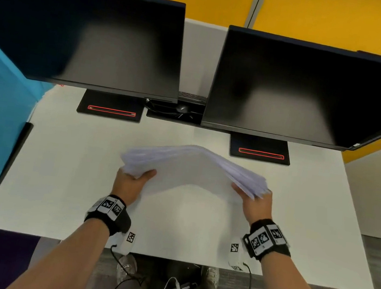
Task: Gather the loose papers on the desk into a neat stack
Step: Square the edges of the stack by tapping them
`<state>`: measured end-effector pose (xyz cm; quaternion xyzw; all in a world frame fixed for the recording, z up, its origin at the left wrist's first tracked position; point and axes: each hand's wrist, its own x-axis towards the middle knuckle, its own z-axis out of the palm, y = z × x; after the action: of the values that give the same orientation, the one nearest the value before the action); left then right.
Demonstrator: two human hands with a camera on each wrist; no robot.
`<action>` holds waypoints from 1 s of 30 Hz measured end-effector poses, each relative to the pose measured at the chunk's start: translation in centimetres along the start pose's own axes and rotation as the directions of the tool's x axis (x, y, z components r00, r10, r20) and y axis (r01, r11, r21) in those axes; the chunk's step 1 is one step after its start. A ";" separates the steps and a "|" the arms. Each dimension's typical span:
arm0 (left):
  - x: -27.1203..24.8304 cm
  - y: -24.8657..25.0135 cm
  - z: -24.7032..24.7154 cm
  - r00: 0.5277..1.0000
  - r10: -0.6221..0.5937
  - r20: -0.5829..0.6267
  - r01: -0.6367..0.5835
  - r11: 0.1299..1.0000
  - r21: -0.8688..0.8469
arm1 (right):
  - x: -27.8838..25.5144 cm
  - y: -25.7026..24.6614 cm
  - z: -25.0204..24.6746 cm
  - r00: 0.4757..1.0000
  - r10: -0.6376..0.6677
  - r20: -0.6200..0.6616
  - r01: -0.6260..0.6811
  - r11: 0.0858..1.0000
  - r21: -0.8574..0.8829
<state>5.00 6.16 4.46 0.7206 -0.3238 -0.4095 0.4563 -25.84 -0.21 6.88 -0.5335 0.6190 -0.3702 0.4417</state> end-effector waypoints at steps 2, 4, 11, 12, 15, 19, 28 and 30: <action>-0.2 0.8 0.0 1.000 0.008 -0.025 -0.008 1.000 -0.012 | 0.2 -0.4 -0.3 0.998 -0.030 -0.057 0.032 0.999 0.036; -0.4 1.5 -0.4 0.999 0.048 -0.016 -0.048 0.998 0.033 | 0.4 -0.5 -0.8 0.996 -0.074 -0.057 0.076 0.997 0.027; -1.2 1.3 0.1 0.988 0.098 -0.122 -0.108 0.991 -0.076 | -0.2 0.6 -0.5 0.997 0.002 -0.081 0.005 0.996 0.087; -1.5 1.4 0.2 0.982 0.112 -0.149 -0.132 0.983 -0.127 | -0.5 0.5 -0.4 0.996 0.000 -0.086 0.011 0.991 0.135; -2.3 1.7 0.7 0.958 0.189 -0.218 -0.236 0.947 -0.217 | -1.1 0.1 -0.3 0.994 -0.029 -0.103 0.054 0.968 0.244; -2.8 3.7 2.0 0.910 0.124 -0.395 -0.278 0.890 -0.362 | -1.3 -1.0 0.3 0.989 0.005 -0.145 0.049 0.928 0.370; -1.8 4.2 2.1 0.893 0.041 -0.449 -0.235 0.893 -0.385 | 0.1 -1.6 1.2 0.945 0.184 -0.269 -0.045 0.891 0.452; -1.9 4.2 2.2 0.894 0.046 -0.445 -0.233 0.897 -0.376 | 0.2 -1.7 1.3 0.931 0.192 -0.311 -0.026 0.884 0.468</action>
<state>1.79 5.35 8.39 0.6515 -0.1730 -0.2676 0.6885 -24.09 -0.71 8.02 -0.3048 0.6124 -0.5676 0.4582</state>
